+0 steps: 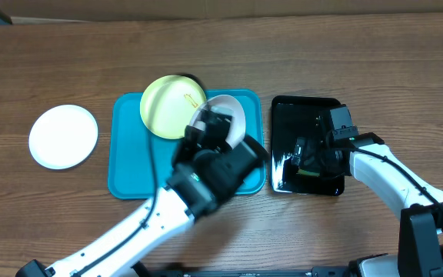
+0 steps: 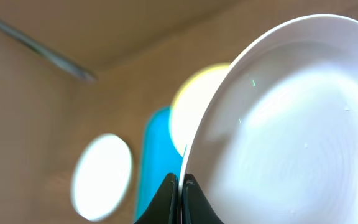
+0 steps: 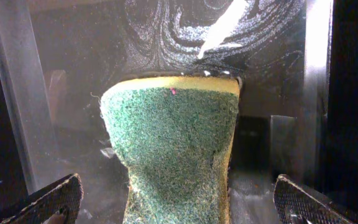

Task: Clean dirty plates on tray and stack at the side
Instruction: 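Carry the plate left and stack it on the first white plate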

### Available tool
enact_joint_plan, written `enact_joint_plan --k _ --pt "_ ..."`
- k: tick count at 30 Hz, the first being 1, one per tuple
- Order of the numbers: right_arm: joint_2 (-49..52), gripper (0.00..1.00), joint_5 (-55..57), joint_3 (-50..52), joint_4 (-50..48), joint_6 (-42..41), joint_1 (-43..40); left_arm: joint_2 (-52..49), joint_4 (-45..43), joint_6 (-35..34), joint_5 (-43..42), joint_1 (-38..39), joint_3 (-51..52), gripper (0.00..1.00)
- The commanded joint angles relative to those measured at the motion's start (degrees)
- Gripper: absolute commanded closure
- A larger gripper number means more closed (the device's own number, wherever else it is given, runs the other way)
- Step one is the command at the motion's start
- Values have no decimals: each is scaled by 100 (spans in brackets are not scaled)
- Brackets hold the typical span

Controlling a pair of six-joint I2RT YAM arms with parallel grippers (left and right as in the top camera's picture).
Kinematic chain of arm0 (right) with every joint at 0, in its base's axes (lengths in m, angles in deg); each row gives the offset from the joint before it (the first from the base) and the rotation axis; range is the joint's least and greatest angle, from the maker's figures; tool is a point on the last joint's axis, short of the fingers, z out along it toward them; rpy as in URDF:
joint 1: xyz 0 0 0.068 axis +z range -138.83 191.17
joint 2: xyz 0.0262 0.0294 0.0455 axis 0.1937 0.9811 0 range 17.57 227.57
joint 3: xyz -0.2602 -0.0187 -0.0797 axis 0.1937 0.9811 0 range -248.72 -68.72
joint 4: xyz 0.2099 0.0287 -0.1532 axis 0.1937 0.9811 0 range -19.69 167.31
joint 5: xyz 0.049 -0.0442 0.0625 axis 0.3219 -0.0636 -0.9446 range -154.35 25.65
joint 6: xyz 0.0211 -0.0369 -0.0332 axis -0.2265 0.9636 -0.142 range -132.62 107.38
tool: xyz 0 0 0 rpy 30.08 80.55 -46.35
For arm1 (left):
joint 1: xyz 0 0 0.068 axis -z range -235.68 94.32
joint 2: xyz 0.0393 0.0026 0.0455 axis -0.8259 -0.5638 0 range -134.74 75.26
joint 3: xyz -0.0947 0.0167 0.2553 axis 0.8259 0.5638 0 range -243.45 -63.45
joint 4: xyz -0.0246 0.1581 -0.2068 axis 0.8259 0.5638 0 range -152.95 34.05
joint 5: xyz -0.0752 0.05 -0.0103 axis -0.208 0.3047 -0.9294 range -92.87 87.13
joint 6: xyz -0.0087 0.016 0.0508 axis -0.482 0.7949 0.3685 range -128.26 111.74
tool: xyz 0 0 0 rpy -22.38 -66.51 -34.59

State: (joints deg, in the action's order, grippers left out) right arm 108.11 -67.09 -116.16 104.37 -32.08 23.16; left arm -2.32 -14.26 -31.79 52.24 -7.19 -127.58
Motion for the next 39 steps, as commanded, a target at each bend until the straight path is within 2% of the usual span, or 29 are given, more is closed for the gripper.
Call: enact_joint_plan --k 1,5,11,14,18,22,27,39 --pt "2 0 9 26 -24 -9 -7 -2 -83 -442 -2017 -951 -166 96" --pt "2 0 9 26 -24 -9 -7 -2 -105 -444 -3458 -2354 -166 96" --pt "2 0 7 26 -44 -11 -7 -2 -83 -546 -4610 -4653 -166 96" --pt "2 0 7 26 -46 -11 -7 -2 -83 -549 -4883 -5724 -164 96" --pt "2 0 7 26 -59 -11 -7 -4 -129 -590 -4833 -7114 -164 96" --pt "2 0 7 24 -87 -11 -7 -42 -245 -590 -4791 -8150 -164 96" --pt "2 0 7 24 -85 -11 -7 -304 -326 -586 -4719 -8804 -162 96" --pt "2 0 7 24 -146 -11 -7 -1504 -885 -573 -4553 -8907 -160 96"
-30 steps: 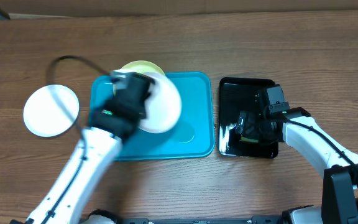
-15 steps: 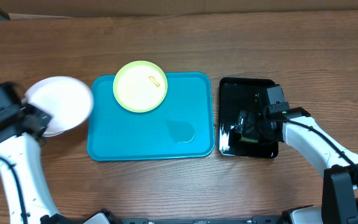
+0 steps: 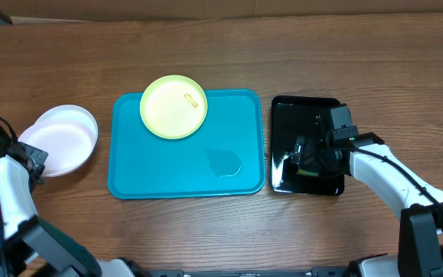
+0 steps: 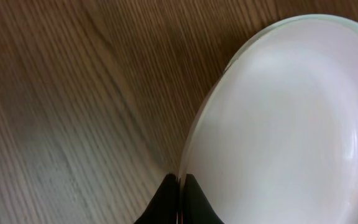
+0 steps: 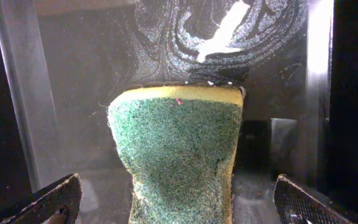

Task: Clean dirty plates on tray and stack at the side
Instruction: 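Carry the plate left and stack it on the first white plate, then move the left gripper to the rim of the yellow plate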

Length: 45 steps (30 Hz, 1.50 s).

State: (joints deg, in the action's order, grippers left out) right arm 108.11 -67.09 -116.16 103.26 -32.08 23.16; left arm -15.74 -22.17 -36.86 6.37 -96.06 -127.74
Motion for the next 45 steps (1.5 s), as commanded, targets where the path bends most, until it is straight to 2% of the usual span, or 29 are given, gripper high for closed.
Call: enact_joint_plan --k 1,13,15,16,20,21,23,28,32,34,39,45 --pt "2 0 9 24 -35 -11 -7 -238 -162 -55 35 -22 -144 96" --pt "2 0 7 24 -103 -11 -7 -566 -739 -35 -52 -11 -144 95" --pt "2 0 9 24 -105 -11 -7 -566 -785 7 -109 -11 -144 92" --pt "2 0 7 24 -109 -11 -7 -566 -796 13 -166 -11 -144 86" --pt "2 0 7 24 -120 -11 -7 -566 -813 33 -638 -11 -144 32" --pt "2 0 7 24 -120 -11 -7 -566 -828 39 -787 -11 -146 24" --pt "2 0 7 24 -120 -11 -7 -564 -859 225 -1290 -9 -149 17" --pt "2 0 7 24 -120 -11 -7 -564 -844 463 -2798 9 -184 13" --pt "2 0 7 24 -120 -11 -7 -564 -673 463 -3842 229 -186 20" --pt "2 0 -15 24 -120 -11 -7 -564 -448 470 -4000 452 -186 23" --pt "2 0 -313 24 -116 -9 -7 -564 286 1032 -3779 1460 -160 21" --pt "2 0 -341 24 -98 -9 -7 -570 573 1078 -1864 3008 -33 17"
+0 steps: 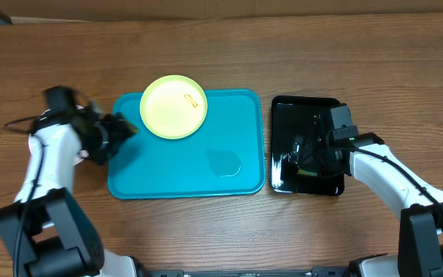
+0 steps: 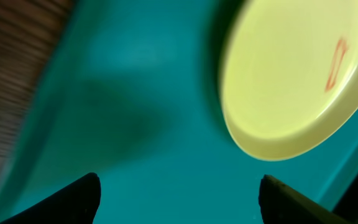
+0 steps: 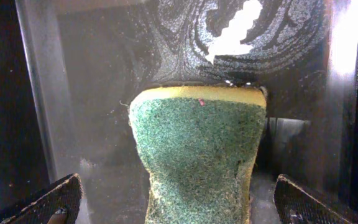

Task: Clean dirty plates on tray and stack at the side
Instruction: 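Move the left gripper to the rim of the yellow plate, then grip the yellow plate rim and drag it to the tray center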

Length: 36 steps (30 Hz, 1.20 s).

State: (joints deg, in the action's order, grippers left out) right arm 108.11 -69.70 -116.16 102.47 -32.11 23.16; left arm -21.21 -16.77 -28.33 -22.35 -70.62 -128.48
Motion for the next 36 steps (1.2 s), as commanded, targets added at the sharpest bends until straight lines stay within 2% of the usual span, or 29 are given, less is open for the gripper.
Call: enact_joint_plan --k 1,7,12,16,20,24,28,29,31,32,34,36 --pt "2 0 -79 24 -20 -7 -7 -24 33 210 1285 708 48 17" --pt "2 0 -81 24 -20 -7 -7 -24 -356 160 1716 1523 48 19" --pt "2 0 -81 24 -20 -7 -7 -26 -739 -330 1779 1550 48 25" --pt "2 0 -81 24 -20 -7 -7 -59 -942 -619 2275 1523 48 24" --pt "2 0 -81 24 -20 -7 -7 -232 -1270 -612 2347 1523 50 20" --pt "2 0 -120 24 -20 -7 -7 -529 -1552 -614 2271 1530 50 28" --pt "2 0 -186 24 -20 -7 -7 -925 -1777 -614 2225 1530 48 40" --pt "2 0 -186 24 -22 -7 -7 -1003 -1821 -614 2227 1530 48 45" --pt "2 0 -186 24 -20 -7 -7 -1093 -1858 -616 2221 1523 48 68" --pt "2 0 -186 24 -22 -7 -7 -1095 -1853 -616 2214 1523 48 76" --pt "2 0 -186 24 -22 -7 -7 -1078 -1838 -614 2151 1523 48 82" --pt "2 0 -264 24 -9 -7 -7 -1067 -1825 -608 2002 1526 48 85"
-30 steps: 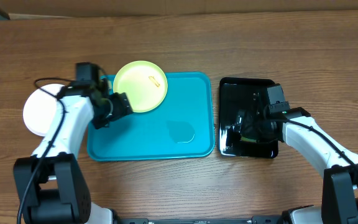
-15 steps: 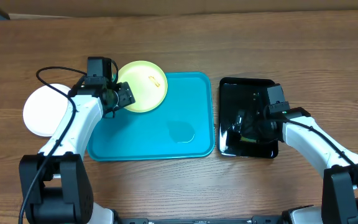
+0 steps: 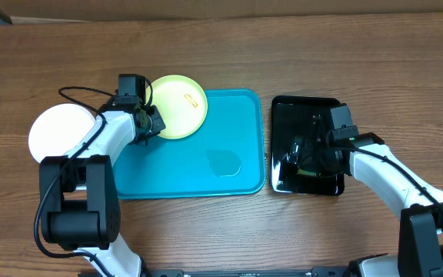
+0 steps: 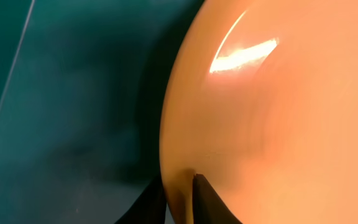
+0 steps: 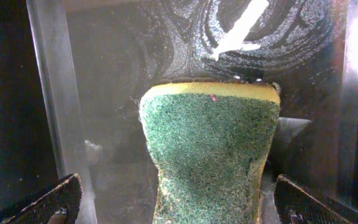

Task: Clean dirty plates on tray and stack at the side
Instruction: 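Grip the yellow plate rim and drag it to the tray center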

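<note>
A yellow plate (image 3: pixel 177 106) with a small orange mark lies at the back left of the blue tray (image 3: pixel 206 181). My left gripper (image 3: pixel 146 121) is shut on its left rim; in the left wrist view the plate (image 4: pixel 278 106) looks orange and its edge runs between the two fingers of the gripper (image 4: pixel 179 198). A white plate (image 3: pixel 57 132) lies on the table left of the tray. My right gripper (image 3: pixel 311 154) hangs open in the black tray (image 3: pixel 306 105), its fingers wide on either side of the green sponge (image 5: pixel 210 149).
A wet patch (image 3: pixel 224 162) shows on the blue tray's right half. The black tray holds soapy water (image 5: pixel 241 31). My left arm lies across the tray's left edge. Bare wooden table (image 3: pixel 298 46) runs along the back.
My left gripper was open over the tray's left part beside the yellow plate; now it is shut on that plate's left rim. The white plate at the left shows again. Right gripper unchanged.
My left gripper first held a white plate up over the tray, with another white plate on the table at left. Then it held that plate down at the left one. Later it was open over the tray, and now grips the yellow plate. The right gripper stayed open at the sponge.
</note>
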### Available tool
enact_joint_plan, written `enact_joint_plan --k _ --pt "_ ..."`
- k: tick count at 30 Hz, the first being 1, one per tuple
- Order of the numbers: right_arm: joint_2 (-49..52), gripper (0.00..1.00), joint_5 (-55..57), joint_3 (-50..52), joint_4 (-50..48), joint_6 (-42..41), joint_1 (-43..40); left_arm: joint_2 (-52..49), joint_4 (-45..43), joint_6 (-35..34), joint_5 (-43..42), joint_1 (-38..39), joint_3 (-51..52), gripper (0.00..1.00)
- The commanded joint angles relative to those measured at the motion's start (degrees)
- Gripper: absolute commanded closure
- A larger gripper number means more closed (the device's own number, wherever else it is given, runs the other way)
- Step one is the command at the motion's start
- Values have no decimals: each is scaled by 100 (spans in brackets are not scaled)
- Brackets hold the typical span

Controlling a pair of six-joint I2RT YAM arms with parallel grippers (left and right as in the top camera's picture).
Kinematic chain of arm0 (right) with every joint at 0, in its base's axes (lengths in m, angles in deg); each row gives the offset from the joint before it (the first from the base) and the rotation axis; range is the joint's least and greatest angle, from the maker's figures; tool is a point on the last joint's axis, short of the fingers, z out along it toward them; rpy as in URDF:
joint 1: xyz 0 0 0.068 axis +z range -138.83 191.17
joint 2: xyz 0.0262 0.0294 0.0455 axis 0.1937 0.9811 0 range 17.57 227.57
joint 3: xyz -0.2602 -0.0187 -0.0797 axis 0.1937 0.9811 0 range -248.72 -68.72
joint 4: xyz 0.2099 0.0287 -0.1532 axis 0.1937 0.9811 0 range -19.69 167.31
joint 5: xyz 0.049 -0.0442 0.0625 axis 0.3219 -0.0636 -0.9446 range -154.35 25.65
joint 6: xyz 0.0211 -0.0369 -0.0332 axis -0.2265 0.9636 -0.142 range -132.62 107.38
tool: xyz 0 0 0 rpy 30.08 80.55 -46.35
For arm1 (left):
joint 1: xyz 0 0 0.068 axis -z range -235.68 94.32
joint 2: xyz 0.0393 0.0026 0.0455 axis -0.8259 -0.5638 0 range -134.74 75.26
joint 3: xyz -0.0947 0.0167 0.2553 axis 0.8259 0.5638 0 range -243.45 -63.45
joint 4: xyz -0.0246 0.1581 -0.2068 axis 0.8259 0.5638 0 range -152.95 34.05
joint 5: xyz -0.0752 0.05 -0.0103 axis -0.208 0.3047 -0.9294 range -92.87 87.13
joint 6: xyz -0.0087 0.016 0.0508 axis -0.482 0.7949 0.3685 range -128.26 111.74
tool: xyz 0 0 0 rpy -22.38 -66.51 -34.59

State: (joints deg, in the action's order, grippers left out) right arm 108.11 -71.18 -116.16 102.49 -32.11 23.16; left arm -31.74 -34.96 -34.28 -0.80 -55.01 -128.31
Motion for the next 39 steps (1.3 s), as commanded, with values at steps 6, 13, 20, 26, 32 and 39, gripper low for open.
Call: enact_joint_plan --k 6,13,20,26,32,39 --pt "2 0 -334 24 96 -4 -7 -9 647 470 -1180 -20 24 90" --pt "2 0 -269 24 103 -4 -7 -9 1700 1130 -1178 55 24 92" --pt "2 0 -175 26 136 -2 -7 -9 1779 1449 -769 66 24 94" --pt "4 7 -72 57 74 -7 -7 -9 1784 1357 -809 254 26 95" --pt "4 33 -7 57 -96 -66 94 -9 1475 905 -737 433 26 96" --pt "4 33 446 57 -192 -70 581 -9 1447 479 -452 920 26 96"
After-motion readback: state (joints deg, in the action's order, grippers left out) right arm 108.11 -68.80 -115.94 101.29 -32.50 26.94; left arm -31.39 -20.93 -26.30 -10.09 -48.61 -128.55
